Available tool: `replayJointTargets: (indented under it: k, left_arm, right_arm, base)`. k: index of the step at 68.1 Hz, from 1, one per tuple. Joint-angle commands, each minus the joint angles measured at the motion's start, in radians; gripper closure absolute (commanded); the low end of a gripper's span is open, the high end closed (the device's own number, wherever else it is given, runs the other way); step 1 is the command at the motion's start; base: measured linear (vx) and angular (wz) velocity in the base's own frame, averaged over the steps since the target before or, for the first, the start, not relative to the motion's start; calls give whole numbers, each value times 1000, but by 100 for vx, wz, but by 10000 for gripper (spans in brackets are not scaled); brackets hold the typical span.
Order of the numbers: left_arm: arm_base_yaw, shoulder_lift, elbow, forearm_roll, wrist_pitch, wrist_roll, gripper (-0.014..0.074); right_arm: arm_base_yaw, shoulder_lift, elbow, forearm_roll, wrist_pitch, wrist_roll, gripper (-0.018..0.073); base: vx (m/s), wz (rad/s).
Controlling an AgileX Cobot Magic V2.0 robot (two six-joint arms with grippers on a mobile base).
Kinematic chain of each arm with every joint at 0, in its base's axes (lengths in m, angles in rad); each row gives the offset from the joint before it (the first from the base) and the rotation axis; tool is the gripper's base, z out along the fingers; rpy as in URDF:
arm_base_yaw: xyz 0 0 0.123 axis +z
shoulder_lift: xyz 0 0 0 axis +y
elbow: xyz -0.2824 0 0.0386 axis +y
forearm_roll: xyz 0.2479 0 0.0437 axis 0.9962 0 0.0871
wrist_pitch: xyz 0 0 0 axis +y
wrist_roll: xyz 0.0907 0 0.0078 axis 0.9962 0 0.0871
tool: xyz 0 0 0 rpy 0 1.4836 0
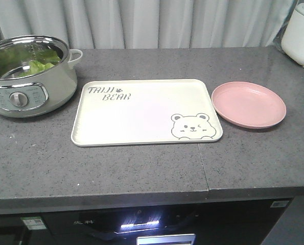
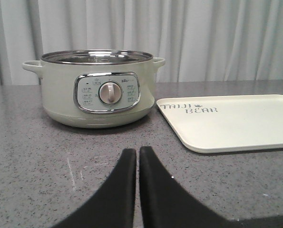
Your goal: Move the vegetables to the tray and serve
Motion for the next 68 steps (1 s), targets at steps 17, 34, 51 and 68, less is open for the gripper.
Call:
replayJointTargets:
  k: [17, 34, 51, 68]
  left_arm:
    - [3, -15, 27, -8, -71, -7, 602]
    - [3, -15, 27, -8, -71, -7, 602]
    - [3, -15, 27, -8, -71, -7, 602]
    - [3, -15, 27, -8, -71, -7, 602]
  right_arm:
    - [-2, 10, 16, -7, -78, -10, 565]
    - [-2, 10, 16, -7, -78, -10, 565]
    - [-2, 10, 16, -7, -78, -10, 565]
    - [-2, 10, 16, -7, -78, -10, 565]
  base:
    - [5, 0]
    - [5, 0]
    - [4, 0]
    - [3, 0]
